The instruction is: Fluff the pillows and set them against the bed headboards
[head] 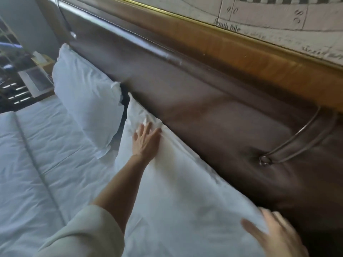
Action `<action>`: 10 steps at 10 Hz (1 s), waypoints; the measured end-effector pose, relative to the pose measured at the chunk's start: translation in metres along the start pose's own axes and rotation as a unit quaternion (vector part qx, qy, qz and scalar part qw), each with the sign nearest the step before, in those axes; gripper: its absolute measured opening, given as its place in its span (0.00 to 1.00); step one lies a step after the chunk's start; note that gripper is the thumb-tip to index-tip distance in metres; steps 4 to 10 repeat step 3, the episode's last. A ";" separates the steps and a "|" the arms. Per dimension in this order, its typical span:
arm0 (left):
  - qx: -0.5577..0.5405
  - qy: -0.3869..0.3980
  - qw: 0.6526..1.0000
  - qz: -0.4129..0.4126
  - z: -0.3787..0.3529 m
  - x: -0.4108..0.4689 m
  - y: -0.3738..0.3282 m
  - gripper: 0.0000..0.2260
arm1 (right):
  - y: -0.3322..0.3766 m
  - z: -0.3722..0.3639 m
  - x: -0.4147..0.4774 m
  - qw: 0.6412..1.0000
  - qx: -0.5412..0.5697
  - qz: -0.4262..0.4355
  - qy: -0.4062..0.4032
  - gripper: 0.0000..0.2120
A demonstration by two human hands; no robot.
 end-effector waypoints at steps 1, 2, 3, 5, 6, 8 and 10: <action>0.017 0.057 0.998 0.005 0.001 -0.020 0.005 0.24 | 0.055 0.038 0.013 0.998 -0.005 -0.004 -0.056 0.31; 0.037 0.060 0.998 0.000 0.024 -0.065 0.014 0.27 | 0.119 0.077 0.008 0.975 -0.040 0.073 -0.204 0.35; 0.040 0.040 0.998 0.010 0.056 -0.116 0.035 0.29 | 0.176 0.070 0.017 0.971 -0.049 0.143 -0.188 0.39; 0.040 0.040 0.998 0.010 0.056 -0.116 0.035 0.29 | 0.176 0.070 0.017 0.971 -0.049 0.143 -0.188 0.39; 0.040 0.040 0.998 0.010 0.056 -0.116 0.035 0.29 | 0.176 0.070 0.017 0.971 -0.049 0.143 -0.188 0.39; 0.040 0.040 0.998 0.010 0.056 -0.116 0.035 0.29 | 0.176 0.070 0.017 0.971 -0.049 0.143 -0.188 0.39; 0.040 0.040 0.998 0.010 0.056 -0.116 0.035 0.29 | 0.176 0.070 0.017 0.971 -0.049 0.143 -0.188 0.39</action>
Point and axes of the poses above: each hand's wrist, its own x-axis towards the middle knuckle, its own z-axis out of the back of the hand, y = z × x, the point moved 10 cm from there along x, towards the middle knuckle, and after that the axes turned 8 degrees about z, right-handed, at the moved point
